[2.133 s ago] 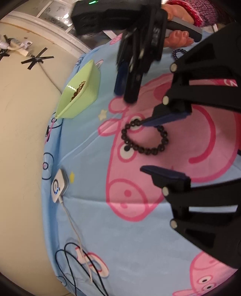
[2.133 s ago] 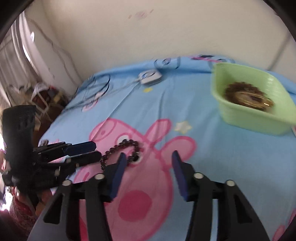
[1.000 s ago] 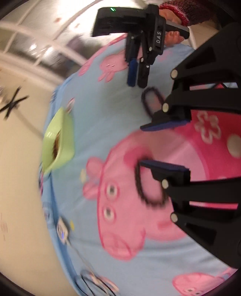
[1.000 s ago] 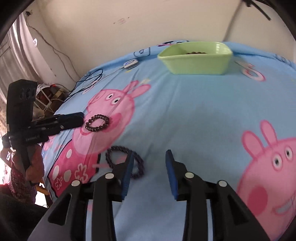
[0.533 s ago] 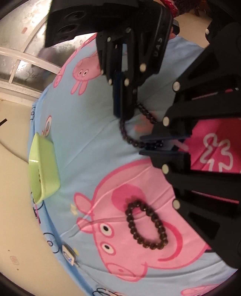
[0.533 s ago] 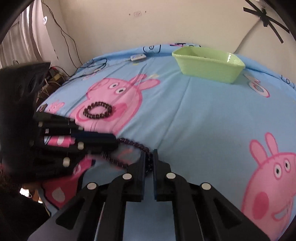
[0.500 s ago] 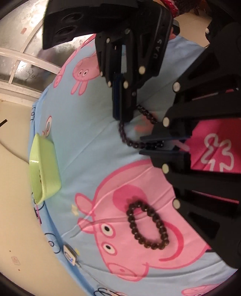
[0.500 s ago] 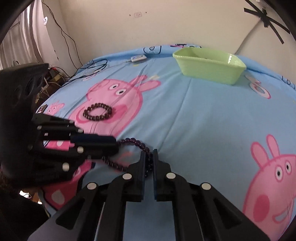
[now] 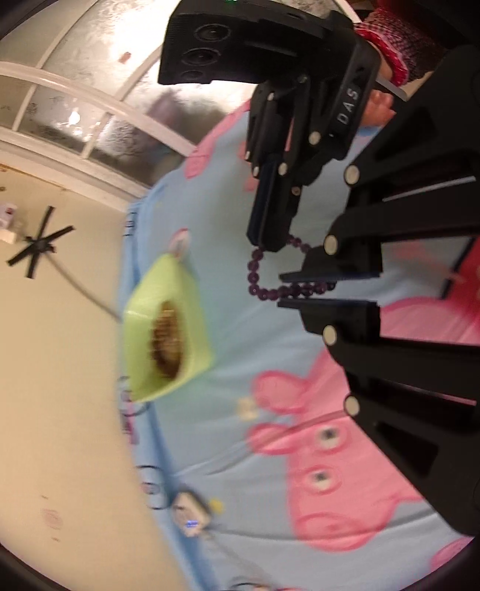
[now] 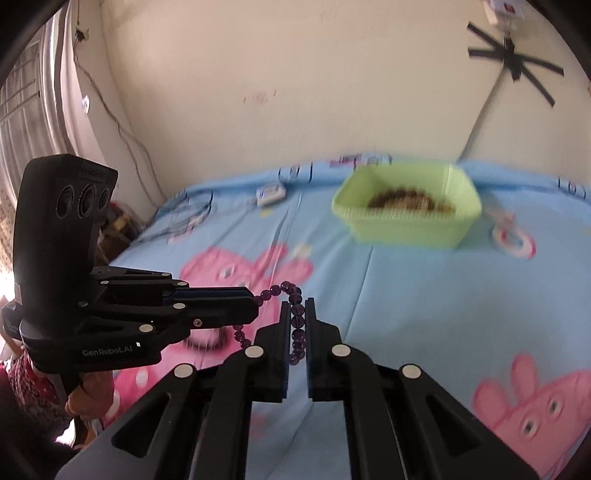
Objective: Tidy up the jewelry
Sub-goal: 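Lift the purple necklace with both grippers and lower it into the green bowl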
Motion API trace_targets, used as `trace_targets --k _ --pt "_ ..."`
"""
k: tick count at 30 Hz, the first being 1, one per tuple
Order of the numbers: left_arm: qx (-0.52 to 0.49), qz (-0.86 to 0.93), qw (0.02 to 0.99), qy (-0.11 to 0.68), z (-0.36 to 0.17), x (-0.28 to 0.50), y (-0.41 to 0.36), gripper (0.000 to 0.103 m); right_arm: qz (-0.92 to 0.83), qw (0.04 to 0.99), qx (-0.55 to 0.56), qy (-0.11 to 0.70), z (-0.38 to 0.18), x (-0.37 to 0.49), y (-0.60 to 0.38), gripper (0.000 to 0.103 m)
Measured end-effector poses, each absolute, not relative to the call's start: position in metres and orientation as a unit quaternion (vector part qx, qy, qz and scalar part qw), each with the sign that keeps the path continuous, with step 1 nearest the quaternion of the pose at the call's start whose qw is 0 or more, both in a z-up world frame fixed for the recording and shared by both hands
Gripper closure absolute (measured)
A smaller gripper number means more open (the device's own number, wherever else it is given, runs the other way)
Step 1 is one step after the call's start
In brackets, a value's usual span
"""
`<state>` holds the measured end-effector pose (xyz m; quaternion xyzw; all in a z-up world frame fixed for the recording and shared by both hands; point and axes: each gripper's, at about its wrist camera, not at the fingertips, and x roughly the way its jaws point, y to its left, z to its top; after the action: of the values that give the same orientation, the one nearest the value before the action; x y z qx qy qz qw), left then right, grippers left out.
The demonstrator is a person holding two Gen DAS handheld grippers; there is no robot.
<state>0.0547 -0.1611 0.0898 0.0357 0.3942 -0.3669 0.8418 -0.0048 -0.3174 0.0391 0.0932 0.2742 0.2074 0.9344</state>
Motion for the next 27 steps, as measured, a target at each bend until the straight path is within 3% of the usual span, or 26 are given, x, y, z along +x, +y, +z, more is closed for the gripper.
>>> trace_targets --k 7,14,21,27 --pt "0.016 -0.362 0.855 0.371 0.123 0.135 -0.198 0.096 0.178 0.954 0.102 0.216 0.080 0.051 -0.348 0.103" --pt "-0.002 -0.368 0.840 0.399 0.101 0.195 -0.246 0.096 0.128 0.957 0.108 0.236 0.060 0.111 -0.389 0.103" --pt "0.000 -0.344 0.822 0.454 0.062 0.219 -0.276 0.096 0.076 0.961 0.109 0.244 0.033 0.122 -0.406 0.103" --pt "-0.020 -0.339 0.842 0.418 0.095 0.192 -0.227 0.096 0.096 0.962 0.140 0.215 0.048 0.092 -0.404 0.103"
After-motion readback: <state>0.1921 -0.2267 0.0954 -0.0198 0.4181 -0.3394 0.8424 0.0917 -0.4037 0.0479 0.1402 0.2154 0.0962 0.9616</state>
